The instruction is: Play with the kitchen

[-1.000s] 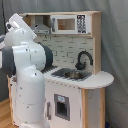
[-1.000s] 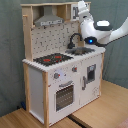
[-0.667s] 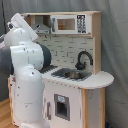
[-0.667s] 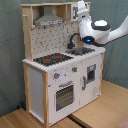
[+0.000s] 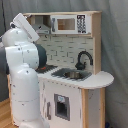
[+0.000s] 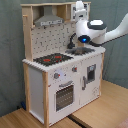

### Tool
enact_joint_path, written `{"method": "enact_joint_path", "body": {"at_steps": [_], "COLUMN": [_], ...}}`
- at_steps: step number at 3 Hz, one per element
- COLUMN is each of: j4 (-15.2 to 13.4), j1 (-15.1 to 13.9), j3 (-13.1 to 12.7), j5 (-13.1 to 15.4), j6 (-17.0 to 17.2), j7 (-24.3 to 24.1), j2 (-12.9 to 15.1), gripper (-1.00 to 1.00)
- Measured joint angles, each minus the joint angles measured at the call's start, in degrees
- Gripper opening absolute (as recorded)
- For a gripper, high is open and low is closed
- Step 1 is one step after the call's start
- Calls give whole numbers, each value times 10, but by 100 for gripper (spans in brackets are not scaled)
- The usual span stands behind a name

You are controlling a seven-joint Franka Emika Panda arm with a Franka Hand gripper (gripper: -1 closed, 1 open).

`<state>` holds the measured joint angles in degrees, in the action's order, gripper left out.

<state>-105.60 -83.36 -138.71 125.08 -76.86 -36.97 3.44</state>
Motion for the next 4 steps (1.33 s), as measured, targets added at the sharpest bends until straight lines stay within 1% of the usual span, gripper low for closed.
{"method": "enact_joint_path", "body": {"at_steps": [2,3,4], "j4": [40,64,90], "j1": [-5,-17,-36], "j3": [28,39,41], "j5": [-57,-94,-125], "j6": [-32,-58,-82], "j7": [-71,-112,-142], "j2": [-49,-81,-108], "gripper": [100,100,100]}}
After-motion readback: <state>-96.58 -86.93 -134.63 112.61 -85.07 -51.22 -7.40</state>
